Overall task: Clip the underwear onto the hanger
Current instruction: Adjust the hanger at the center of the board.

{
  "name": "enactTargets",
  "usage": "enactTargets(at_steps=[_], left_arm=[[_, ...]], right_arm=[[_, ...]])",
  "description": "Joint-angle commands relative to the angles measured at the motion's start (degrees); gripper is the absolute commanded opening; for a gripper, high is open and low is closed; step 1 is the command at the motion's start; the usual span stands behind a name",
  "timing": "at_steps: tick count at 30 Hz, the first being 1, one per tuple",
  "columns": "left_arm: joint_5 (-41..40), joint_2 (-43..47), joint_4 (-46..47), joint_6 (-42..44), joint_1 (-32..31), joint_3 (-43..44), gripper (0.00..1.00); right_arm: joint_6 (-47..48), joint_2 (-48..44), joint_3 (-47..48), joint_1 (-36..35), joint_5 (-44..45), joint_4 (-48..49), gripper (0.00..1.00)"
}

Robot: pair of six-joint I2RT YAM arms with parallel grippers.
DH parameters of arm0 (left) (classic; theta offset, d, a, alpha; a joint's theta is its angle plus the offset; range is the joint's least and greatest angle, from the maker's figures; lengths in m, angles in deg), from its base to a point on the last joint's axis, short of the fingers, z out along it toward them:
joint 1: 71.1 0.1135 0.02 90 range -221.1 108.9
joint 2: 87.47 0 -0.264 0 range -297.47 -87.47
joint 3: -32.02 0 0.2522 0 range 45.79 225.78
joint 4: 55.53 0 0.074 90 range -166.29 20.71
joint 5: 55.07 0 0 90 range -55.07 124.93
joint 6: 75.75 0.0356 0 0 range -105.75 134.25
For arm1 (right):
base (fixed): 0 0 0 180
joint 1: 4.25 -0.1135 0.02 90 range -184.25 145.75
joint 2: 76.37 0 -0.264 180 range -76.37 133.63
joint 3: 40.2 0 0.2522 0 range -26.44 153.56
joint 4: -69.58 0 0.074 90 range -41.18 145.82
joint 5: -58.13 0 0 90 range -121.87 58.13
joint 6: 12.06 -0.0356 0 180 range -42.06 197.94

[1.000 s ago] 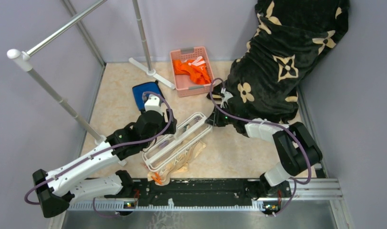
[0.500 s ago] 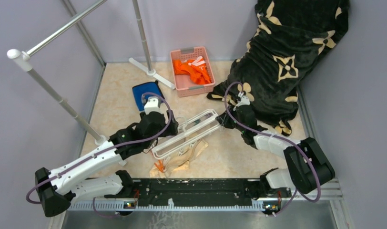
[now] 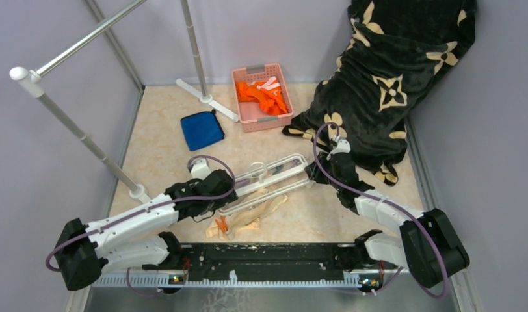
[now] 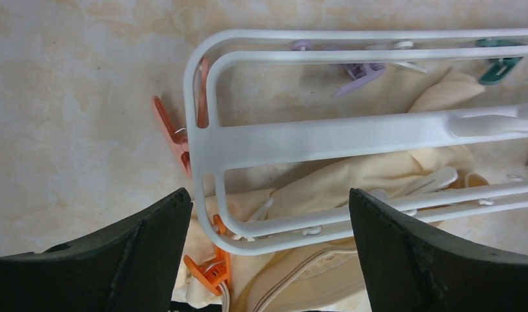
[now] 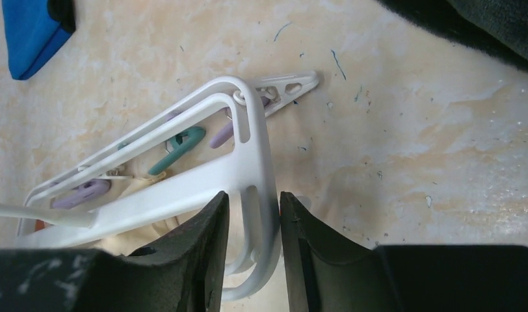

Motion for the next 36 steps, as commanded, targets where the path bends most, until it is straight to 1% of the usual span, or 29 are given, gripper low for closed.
enactTargets(at_steps=[1,6,10,13,16,18,25,31,36], left_arm=[[0.9,-4.0,-1.2,-5.7,0.9,-0.3,0.95],[3.5,-5.1,0.7,-6.0,1.0,-2.6,0.96],[4.0,-4.7,3.5,-5.5,1.4,-5.0,0.97],[4.1,-4.6,8.1,-2.5,2.2,-6.7,0.97],[4.3,-4.9,14.3,2.3,3.7,-7.4,0.96],[4.4,-5.7,17.1,5.1,5.4,-6.6,0.96],[3.2,-11.8,21.1,15.2,11.6,-0.2,0.96],[5.9,-18.4,26.9,23.3,18.1,3.6,0.98],[7.3,-22.9,28.9,29.4,22.5,7.6,0.99]], right_arm=[[2.2,-2.2,0.4,0.6,-0.1,-1.0,0.35],[3.3,-2.3,1.3,0.6,-2.9,-2.4,0.36],[3.8,-1.8,1.7,0.6,-5.1,-3.0,0.37],[3.8,-0.8,1.8,0.6,-7.0,-2.8,0.37],[3.7,1.1,2.2,0.6,-9.2,-1.9,0.37],[3.9,2.5,3.0,0.6,-10.8,-1.5,0.37],[5.0,7.4,6.6,0.1,-16.1,-1.2,0.37],[5.4,9.8,8.8,-0.5,-16.7,0.1,0.38],[7.1,13.4,12.1,-0.5,-15.3,1.9,0.44]])
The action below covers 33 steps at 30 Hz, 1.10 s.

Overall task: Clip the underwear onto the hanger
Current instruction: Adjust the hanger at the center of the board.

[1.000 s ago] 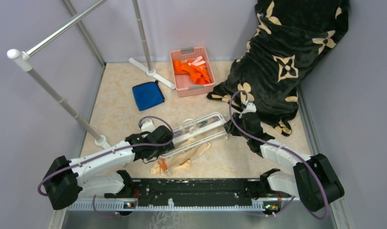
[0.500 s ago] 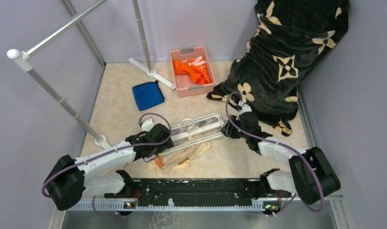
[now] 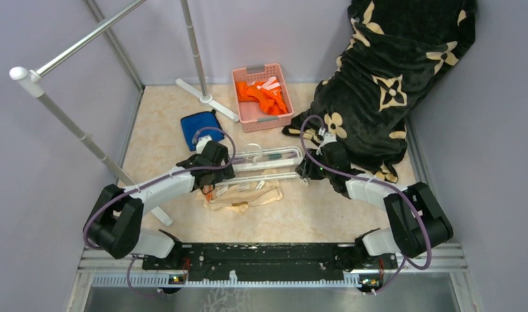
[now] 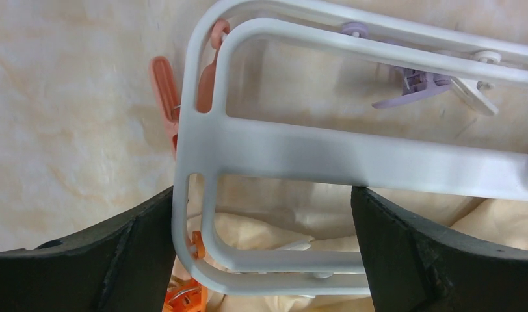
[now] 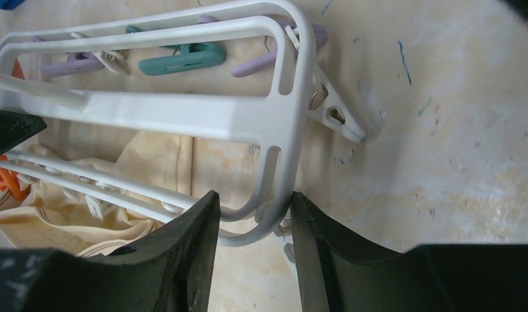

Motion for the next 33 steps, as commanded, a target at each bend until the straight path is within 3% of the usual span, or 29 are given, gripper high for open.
enactTargets(at_steps=[1,6,17,20,25,30,33], left_arm=[[2.1,-2.3,8.7,6.6,3.8,5.6,0.99],[2.4,-0.9,6.8,10.9,7.2,9.5,0.99],[7.2,8.5,4.3,16.7,9.0,7.4,0.99],[11.5,11.1,5.4,19.9,9.0,6.7,0.99],[17.2,15.3,9.8,26.1,9.1,6.5,0.99],[18.0,13.8,8.1,28.6,9.1,9.5,0.99],[18.7,13.8,7.7,28.9,9.1,9.7,0.99]], right_arm=[[2.5,3.0,5.7,-1.1,-4.3,5.6,0.47],[6.0,1.7,9.1,0.1,-2.9,2.9,0.61],[14.9,-12.7,5.0,1.0,1.6,-5.8,0.66],[17.4,-16.6,3.9,1.0,-4.8,-6.0,0.66],[20.6,-17.0,3.3,0.5,-27.7,-2.8,0.64],[25.4,-11.0,3.4,-10.0,-26.2,-2.1,0.63],[24.6,-5.6,3.0,-11.5,-25.6,2.5,0.63]])
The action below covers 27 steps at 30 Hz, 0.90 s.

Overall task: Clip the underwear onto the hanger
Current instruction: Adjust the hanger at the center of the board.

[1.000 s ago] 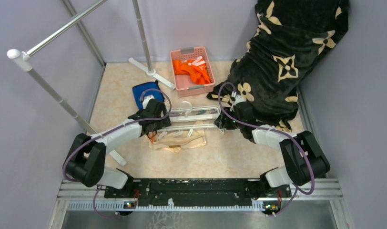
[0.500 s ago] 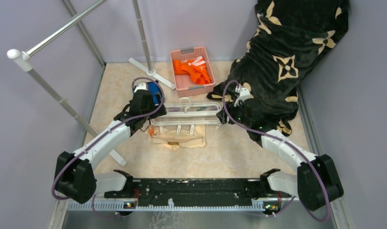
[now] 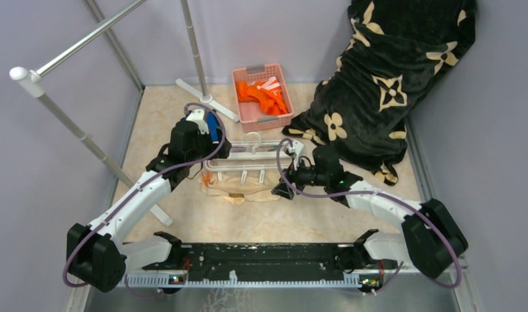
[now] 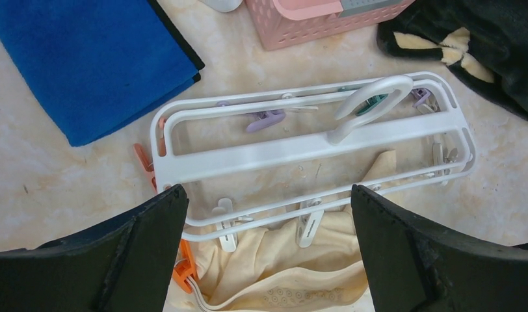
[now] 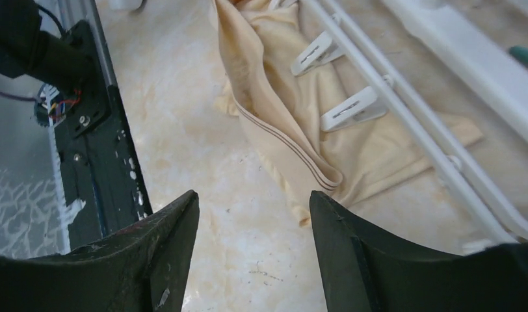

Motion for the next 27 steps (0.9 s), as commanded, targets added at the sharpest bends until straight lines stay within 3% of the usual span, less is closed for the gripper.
enactTargets(at_steps=[1,11,22,27], left_arm=[[2.8,0.2,0.7,2.6,0.5,1.7,0.99],[1.5,-0.7,-0.6,3.0,0.7,2.2,0.99],[2.1,-1.1,-0.5,4.0,1.1,2.1,0.99],[4.3,-0.3,0.6,6.7,1.1,2.1,0.99]], right_arm=[[2.4,7.0,-0.1,-2.9,-2.1,8.4,0.62],[4.3,21.0,5.4,-2.8,-1.6,10.2,0.58],[5.3,26.0,6.9,-2.8,1.3,10.4,0.51],[5.4,24.8,5.8,-2.8,1.1,12.1,0.35]])
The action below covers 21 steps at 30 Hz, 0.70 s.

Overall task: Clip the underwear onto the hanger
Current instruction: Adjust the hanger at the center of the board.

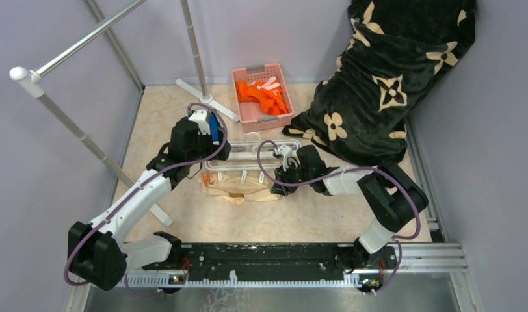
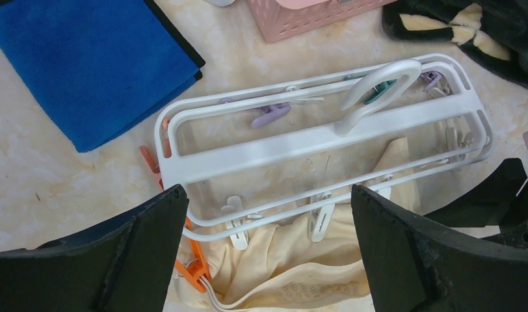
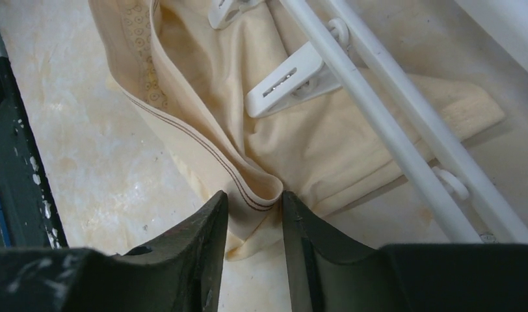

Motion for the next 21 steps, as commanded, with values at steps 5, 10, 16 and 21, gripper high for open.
enactTargets(at_steps=[5,10,16,21], left_arm=[[5.6,3.1,4.8,5.6,0.6,0.4,0.99],[9.8,2.9,6.8,7.2,0.6,0.9,0.99],[13.3,1.7,7.9,8.3,0.6,1.1,0.98],[13.9,1.7,8.6,8.5,0.6,1.0,0.98]], right_arm=[[0.2,-9.4,-3.7,0.1,1.7,10.7,0.08],[1.8,-15.5,-2.6,0.1,2.7,-0.8,0.03],[-1.6,-22.5,-1.7,0.1,6.8,-14.3,0.02],[-5.8,-24.6,-0.7,0.1,10.2,-21.0,0.01]])
